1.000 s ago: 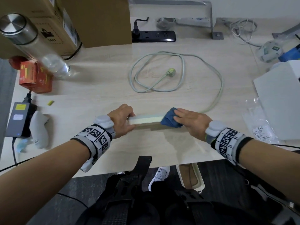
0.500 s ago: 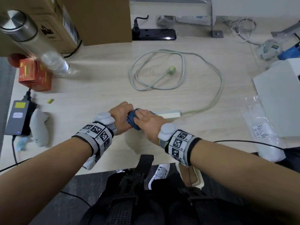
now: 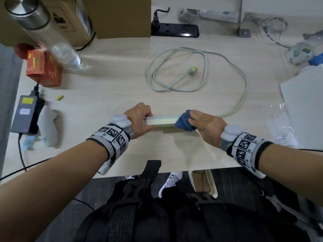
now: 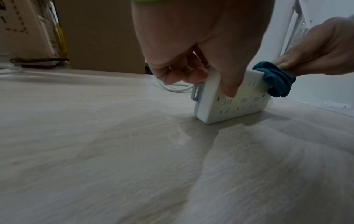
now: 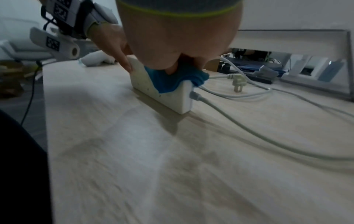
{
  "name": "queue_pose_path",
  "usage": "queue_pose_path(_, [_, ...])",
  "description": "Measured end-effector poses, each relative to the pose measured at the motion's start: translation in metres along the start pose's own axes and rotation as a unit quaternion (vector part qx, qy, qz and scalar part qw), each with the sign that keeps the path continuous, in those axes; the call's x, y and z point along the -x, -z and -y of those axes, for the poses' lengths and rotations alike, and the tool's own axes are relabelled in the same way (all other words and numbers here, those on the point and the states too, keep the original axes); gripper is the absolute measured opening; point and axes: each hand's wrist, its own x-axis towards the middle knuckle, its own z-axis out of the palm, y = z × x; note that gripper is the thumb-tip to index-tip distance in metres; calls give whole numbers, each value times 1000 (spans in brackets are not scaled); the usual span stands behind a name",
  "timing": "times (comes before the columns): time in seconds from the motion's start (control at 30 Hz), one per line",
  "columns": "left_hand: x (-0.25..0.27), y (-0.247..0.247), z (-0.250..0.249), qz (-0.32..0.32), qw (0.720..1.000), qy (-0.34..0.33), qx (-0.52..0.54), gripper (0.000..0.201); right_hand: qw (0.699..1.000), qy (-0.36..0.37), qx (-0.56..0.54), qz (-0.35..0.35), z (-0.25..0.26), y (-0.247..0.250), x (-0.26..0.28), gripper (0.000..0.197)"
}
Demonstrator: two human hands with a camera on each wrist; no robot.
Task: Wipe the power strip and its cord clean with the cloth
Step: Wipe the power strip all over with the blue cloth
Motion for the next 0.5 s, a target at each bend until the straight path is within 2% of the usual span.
queue_pose_path(0.03, [0, 0, 0, -2, 1000, -1, 1, 26, 1000, -7, 6, 4, 7, 1, -7, 53])
queue_pose_path(0.13, [-2, -1, 2, 1, 1000, 3, 5, 26, 994, -73, -42, 73, 29, -5, -28, 46])
queue_pose_path(0.23, [-3, -2, 3, 8, 1000, 9, 18, 25, 994, -64, -54, 71, 67, -11, -58, 44])
queue_pose_path(0.33, [-5, -1, 3, 27, 999, 27, 9, 23, 991, -60, -43, 112, 92, -15, -82, 40])
queue_pose_path(0.4, [-5, -1, 4, 31, 999, 22, -2, 22, 996, -23, -61, 64, 92, -11, -84, 28])
queue_pose_path(0.43, [-4, -2, 5, 22, 1000, 10, 0, 21, 998, 21, -51, 36, 84, -14, -78, 19])
queue_pose_path(0.5, [-1, -3, 6, 4, 1000, -3, 10, 21, 998, 61, -20, -3, 60, -16, -58, 20])
